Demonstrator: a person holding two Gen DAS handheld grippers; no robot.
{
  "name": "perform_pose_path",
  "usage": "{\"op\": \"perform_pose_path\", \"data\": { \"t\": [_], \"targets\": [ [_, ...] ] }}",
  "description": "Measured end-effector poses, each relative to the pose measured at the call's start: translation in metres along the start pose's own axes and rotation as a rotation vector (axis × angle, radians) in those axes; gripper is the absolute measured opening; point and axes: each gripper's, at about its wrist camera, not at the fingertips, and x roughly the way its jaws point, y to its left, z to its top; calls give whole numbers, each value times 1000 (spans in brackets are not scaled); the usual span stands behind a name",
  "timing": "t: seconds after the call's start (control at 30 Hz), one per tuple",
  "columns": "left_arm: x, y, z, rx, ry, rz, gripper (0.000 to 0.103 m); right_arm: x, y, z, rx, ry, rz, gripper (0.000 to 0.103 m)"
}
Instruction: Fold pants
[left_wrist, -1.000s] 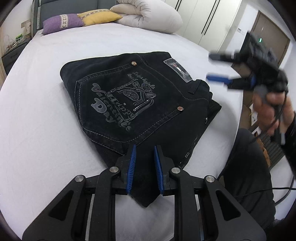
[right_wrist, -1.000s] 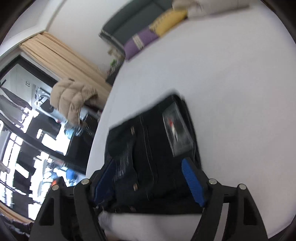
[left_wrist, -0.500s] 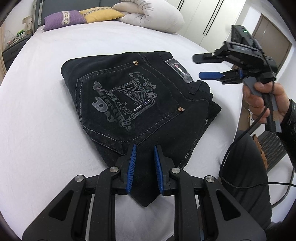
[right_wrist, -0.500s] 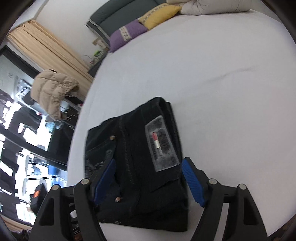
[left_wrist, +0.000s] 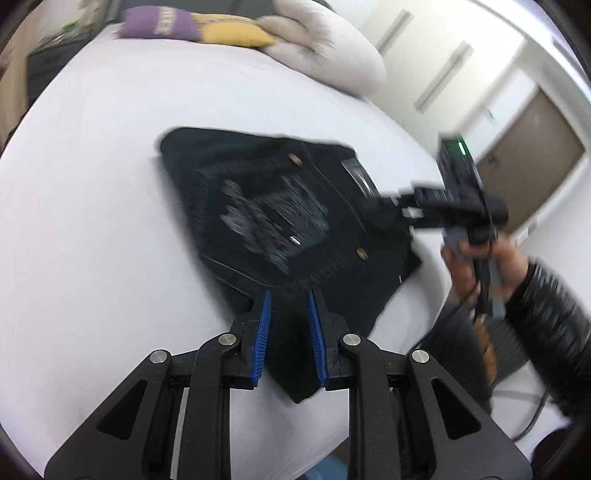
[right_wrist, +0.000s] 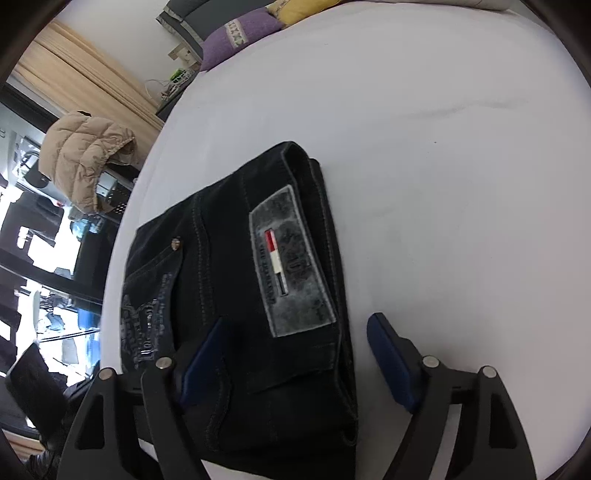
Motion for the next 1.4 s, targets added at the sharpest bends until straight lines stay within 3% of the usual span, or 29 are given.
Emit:
{"op": "perform_pose_path", "data": {
  "t": [0.13, 0.23, 0.3, 0.4, 0.57, 0.73, 0.83, 0.87, 0.9, 0.97, 1.13, 1.23, 1.4],
  "targets": [
    [-7, 26, 11, -129, -15, -23, 22, -4, 3, -3, 12, 9, 81, 76],
    [4, 43, 17, -211, 22, -57, 32, -1, -3, -4, 24, 24, 111, 77],
    [12, 54, 19, -278, 36, -85, 59, -2, -8, -4, 53, 22, 158, 77],
    [25, 67, 27, -364, 64, -149, 69, -2, -19, -3, 96, 39, 247, 75],
    [48, 75, 39, -398, 121, -232, 69, 7, -42, 4, 168, 109, 400, 70],
    [67, 77, 51, -406, 177, -273, 66, 23, -35, 20, 149, 174, 418, 69],
    [74, 73, 55, -386, 203, -255, 50, 36, -18, 24, 117, 183, 403, 68],
    [76, 73, 55, -392, 206, -253, 40, 38, -13, 24, 102, 182, 398, 62],
    [79, 75, 54, -408, 206, -256, 35, 39, -8, 23, 93, 177, 394, 58],
    [78, 78, 54, -420, 199, -271, 29, 39, -5, 22, 101, 160, 396, 41],
    [67, 79, 57, -440, 164, -343, 23, 22, -6, 14, 129, 71, 455, 21],
    [54, 82, 60, -464, 129, -411, 21, 6, -4, 10, 125, 15, 522, 20],
    [24, 99, 50, -495, 78, -456, 21, 3, 12, -10, 131, -33, 614, 20]
  ]
}}
